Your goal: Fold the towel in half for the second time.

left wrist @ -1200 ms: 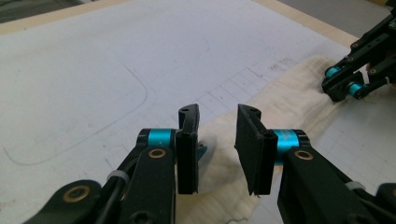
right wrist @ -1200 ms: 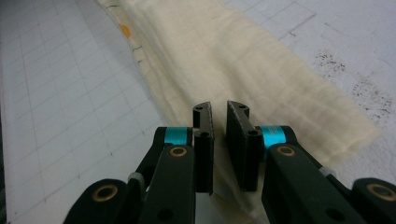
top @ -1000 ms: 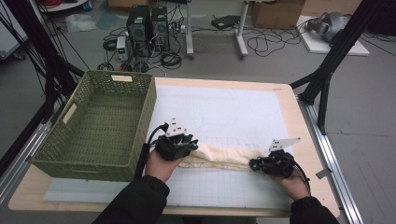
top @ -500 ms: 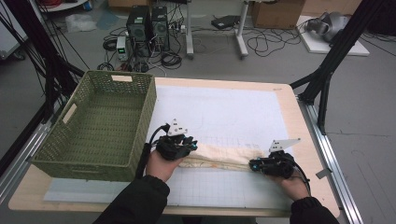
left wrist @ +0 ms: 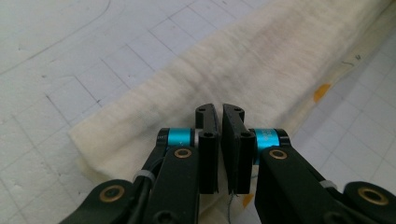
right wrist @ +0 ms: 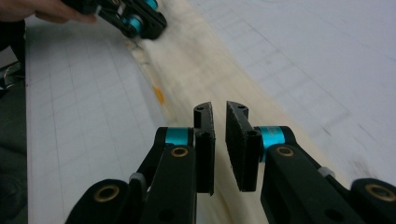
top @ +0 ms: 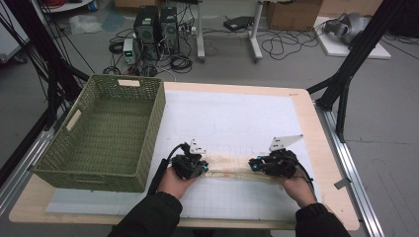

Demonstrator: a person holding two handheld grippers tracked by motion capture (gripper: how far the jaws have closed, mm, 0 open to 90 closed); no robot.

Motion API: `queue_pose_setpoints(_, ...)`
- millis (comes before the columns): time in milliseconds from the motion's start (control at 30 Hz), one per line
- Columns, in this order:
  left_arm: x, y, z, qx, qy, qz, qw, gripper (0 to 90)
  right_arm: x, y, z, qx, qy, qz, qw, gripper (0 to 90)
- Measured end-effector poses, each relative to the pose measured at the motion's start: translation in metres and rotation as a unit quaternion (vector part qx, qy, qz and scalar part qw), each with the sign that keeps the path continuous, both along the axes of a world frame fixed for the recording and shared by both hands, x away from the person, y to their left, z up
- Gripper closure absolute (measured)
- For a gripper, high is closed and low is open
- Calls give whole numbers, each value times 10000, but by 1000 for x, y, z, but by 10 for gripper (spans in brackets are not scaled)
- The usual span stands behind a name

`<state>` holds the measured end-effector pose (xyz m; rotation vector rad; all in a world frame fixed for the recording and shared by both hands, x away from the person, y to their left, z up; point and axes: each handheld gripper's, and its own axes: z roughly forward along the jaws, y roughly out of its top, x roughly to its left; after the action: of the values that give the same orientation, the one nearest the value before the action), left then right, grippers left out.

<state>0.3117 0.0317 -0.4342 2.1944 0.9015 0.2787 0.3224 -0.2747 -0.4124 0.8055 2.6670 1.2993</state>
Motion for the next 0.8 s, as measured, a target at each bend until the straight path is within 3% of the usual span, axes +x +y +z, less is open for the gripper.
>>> queue_pose_setpoints(133,-1,-1,0,63,-57,-33,10000,850,7,26,-3,-141,-30,182,9997,816)
queue_pose_setpoints(200,-2,-1,0,99,-97,-54,9999,851,9,37,-8,-266,71,255,9993,816)
queue_pose_setpoints(367,-4,1,0,175,-170,-54,9997,850,7,41,-20,-707,116,413,9966,815)
queue_pose_setpoints(500,-6,4,1,197,-161,-14,9997,838,2,33,-22,-645,87,381,9972,815)
queue_pose_setpoints(800,-16,18,-1,14,-117,18,9999,842,-7,26,-24,-573,8,363,9977,811)
